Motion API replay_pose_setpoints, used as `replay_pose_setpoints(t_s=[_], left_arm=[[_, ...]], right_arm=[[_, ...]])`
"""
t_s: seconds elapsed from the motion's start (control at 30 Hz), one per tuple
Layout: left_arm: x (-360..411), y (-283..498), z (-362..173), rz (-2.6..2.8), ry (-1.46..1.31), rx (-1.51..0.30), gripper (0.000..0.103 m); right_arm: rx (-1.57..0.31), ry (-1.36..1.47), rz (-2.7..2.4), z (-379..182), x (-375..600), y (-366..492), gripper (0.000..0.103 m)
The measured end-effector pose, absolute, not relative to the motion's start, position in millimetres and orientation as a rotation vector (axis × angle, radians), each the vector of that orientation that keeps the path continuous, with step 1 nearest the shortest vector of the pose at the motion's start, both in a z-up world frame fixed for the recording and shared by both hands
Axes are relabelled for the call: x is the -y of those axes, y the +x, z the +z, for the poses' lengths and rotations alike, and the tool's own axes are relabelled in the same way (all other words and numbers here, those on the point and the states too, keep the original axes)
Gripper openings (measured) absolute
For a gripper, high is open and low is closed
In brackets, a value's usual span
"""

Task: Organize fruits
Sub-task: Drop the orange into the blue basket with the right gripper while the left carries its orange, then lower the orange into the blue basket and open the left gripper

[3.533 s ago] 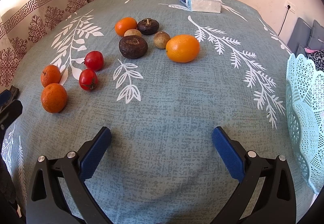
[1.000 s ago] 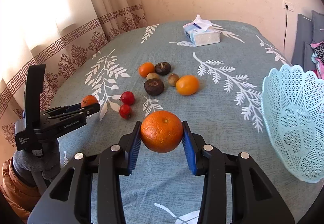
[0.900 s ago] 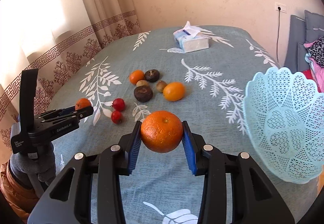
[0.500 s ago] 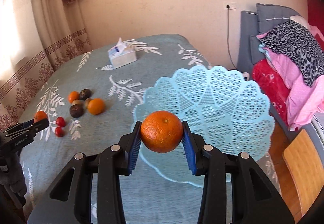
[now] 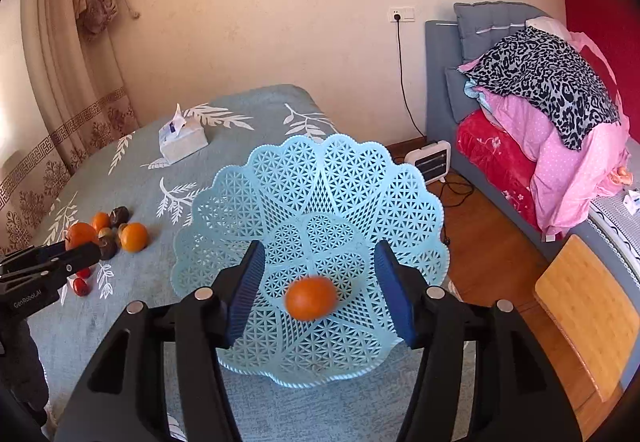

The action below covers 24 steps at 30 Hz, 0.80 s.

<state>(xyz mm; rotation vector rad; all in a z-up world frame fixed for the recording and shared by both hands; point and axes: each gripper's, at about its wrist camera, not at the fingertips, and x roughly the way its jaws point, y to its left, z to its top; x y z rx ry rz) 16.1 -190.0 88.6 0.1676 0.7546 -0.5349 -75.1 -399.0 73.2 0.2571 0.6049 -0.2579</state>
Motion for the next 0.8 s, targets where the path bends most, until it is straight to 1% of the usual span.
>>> replay_pose_setpoints(t_s=[0.33,0.67,0.73,0.77,0.8], left_arm=[[249.1,9.2,85.0,-0.683,0.206,-0.774,0.039],[290.0,3.2,79.6,-0.789,0.217,-0.814,0.040],[292.1,0.6,80.9,-0.804,0.210,-0.812,0.053],[290.1,-1.0,83.4,-0.803,0.200,-0.798,0.065],[287.6,-2.6,86.2,-0.798,0.194,-0.778,0.069]], right_arm=[[-0.591,0.278,-0.277,72.5,410.8,-83.2,0.059],[-0.564,0.309,-0.304,77.7,421.2,-92.5,0.059],[-0.567,0.314,-0.303,77.0,421.5,-92.2,0.059],[-0.568,0.313,-0.301,76.8,421.3,-92.1,0.059],[-0.569,0.312,-0.299,76.6,420.5,-92.0,0.059]])
